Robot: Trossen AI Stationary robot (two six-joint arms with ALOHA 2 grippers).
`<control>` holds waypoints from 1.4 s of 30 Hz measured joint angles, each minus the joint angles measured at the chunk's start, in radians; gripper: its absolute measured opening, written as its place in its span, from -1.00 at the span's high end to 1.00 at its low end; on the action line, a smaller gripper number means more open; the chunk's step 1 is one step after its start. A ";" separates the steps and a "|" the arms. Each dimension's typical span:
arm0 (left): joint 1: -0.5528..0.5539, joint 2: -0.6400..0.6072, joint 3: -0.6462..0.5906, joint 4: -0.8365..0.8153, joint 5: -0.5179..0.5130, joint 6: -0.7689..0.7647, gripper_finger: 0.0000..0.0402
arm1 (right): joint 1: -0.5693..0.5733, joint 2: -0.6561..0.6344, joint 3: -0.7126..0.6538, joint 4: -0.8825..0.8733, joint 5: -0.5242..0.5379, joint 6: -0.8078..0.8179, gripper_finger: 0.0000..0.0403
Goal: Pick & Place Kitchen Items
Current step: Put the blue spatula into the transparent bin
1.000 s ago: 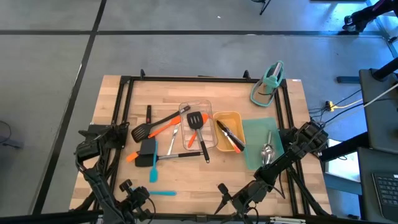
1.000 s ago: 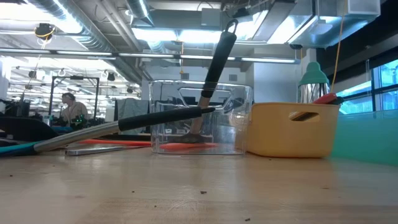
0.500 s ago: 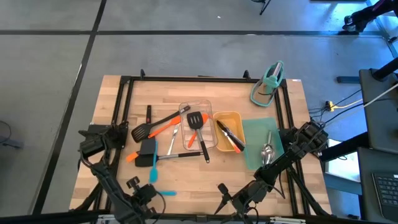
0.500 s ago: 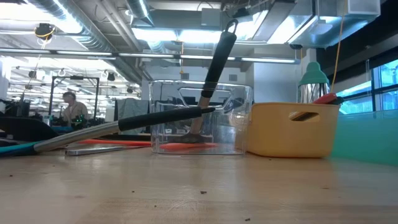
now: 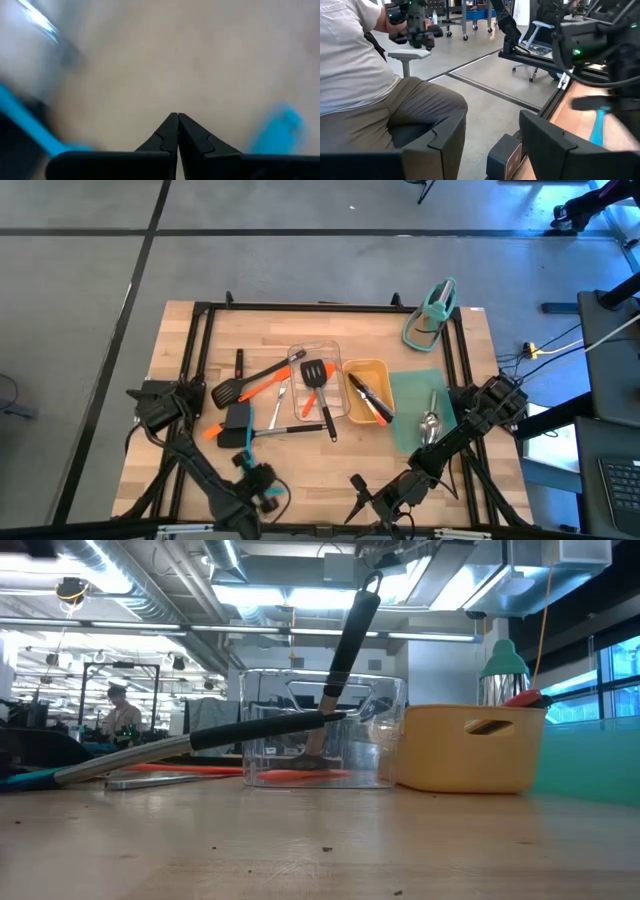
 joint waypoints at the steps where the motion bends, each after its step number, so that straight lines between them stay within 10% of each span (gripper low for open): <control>1: 0.000 -0.005 0.001 -0.045 -0.045 -0.026 0.99 | 0.000 0.000 0.000 0.000 0.000 0.000 0.07; 7: -0.081 -0.081 0.008 -0.162 -0.225 -0.169 0.98 | 0.000 0.000 0.000 -0.002 0.000 0.000 0.07; 14: -0.142 -0.102 0.009 0.005 -0.186 0.011 0.92 | 0.000 0.000 0.000 -0.008 0.001 0.006 0.07; 27: -0.148 -0.099 -0.163 0.593 -0.492 0.319 0.05 | -0.002 0.000 0.000 -0.047 0.035 0.013 0.07; 42: -0.228 -0.099 -0.486 0.952 -0.547 0.336 0.16 | -0.063 0.000 0.000 -0.048 0.116 0.078 0.07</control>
